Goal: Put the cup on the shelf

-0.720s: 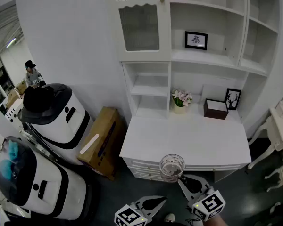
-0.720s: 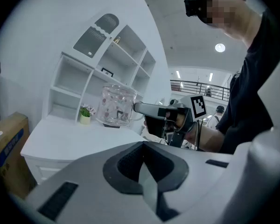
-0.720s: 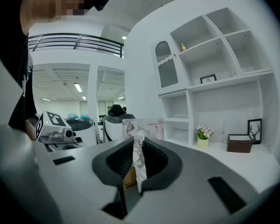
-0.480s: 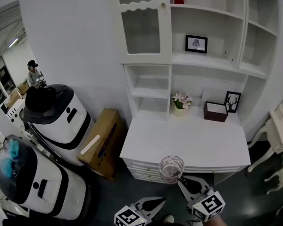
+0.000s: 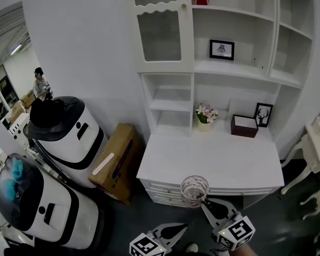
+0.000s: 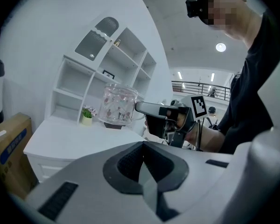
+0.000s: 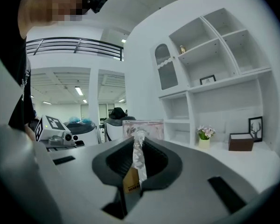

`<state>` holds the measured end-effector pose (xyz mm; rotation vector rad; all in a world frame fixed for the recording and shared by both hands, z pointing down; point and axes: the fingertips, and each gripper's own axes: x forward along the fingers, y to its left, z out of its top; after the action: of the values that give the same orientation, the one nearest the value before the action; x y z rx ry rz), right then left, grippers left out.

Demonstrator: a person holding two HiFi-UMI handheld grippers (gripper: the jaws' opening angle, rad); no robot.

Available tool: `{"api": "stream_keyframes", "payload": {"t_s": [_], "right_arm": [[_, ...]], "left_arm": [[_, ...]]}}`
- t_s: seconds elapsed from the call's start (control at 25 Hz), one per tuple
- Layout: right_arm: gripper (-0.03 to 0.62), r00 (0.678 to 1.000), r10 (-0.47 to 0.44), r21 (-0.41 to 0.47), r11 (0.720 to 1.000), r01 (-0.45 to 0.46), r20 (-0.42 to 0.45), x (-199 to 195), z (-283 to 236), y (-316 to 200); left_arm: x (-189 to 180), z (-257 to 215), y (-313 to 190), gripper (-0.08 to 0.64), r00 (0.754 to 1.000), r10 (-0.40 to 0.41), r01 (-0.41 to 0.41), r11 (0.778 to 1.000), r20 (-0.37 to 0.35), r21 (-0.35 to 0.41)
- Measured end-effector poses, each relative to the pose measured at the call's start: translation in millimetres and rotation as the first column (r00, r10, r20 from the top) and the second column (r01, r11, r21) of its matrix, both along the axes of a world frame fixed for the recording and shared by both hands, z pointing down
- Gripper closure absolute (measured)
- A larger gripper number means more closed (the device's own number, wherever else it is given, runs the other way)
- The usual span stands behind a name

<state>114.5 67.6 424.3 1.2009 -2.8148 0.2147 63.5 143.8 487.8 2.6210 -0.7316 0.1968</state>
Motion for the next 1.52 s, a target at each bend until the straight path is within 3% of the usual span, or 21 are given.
{"api": "stream_keyframes", "payload": {"t_s": [1.08, 1.52], "right_arm": [[0.563, 0.999, 0.050, -0.023, 0.999, -0.049, 0.013, -35, 3, -34], [0.563, 0.996, 0.085, -0.034, 0.996, -0.085, 0.018, -53, 4, -50]], "left_arm": [[-43, 0, -34, 0.555, 1.000, 0.024, -0.024, 1.000, -0.005, -0.012], [-59, 5, -44, 0.555, 0.995, 0.100, -0.101, 0.995, -0.006, -0.027]]}}
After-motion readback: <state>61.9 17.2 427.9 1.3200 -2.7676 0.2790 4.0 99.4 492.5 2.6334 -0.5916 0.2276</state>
